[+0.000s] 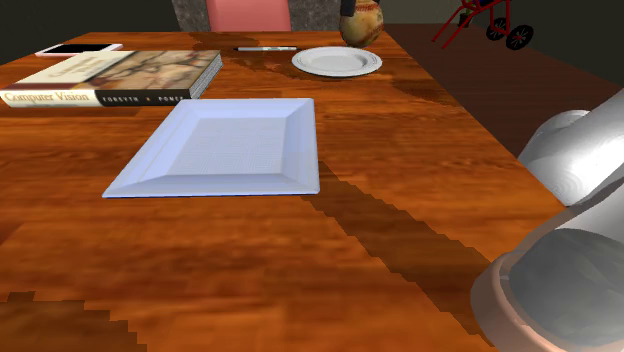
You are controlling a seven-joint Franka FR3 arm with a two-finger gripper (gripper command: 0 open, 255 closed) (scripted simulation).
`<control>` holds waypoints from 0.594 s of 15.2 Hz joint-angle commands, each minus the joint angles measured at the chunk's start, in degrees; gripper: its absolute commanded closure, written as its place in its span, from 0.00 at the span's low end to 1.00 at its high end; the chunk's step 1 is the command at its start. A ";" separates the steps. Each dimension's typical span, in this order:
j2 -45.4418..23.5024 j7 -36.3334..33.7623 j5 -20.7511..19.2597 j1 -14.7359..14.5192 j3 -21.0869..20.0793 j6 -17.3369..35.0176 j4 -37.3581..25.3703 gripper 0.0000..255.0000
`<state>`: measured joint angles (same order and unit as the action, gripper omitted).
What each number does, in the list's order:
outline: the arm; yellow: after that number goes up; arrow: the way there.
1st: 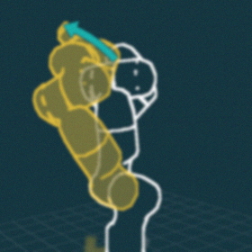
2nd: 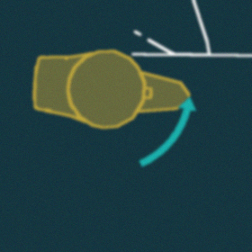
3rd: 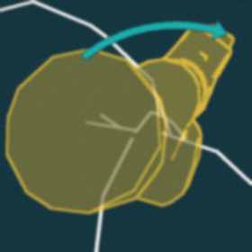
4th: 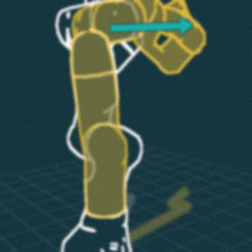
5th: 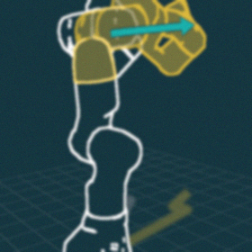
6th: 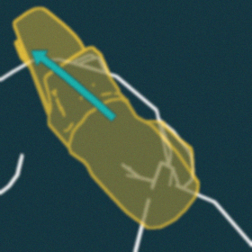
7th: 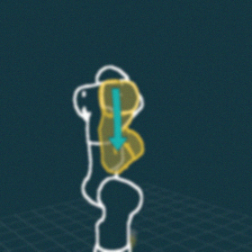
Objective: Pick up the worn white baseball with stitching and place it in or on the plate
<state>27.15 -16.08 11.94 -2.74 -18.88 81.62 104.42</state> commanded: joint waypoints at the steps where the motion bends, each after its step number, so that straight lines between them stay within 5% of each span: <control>1: -2.16 2.16 -1.14 0.86 1.37 0.30 -1.48 1.00; 9: -13.03 8.95 -4.94 4.01 5.43 -0.05 -11.55 1.00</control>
<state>15.33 -7.90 7.38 0.95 -13.85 81.38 93.81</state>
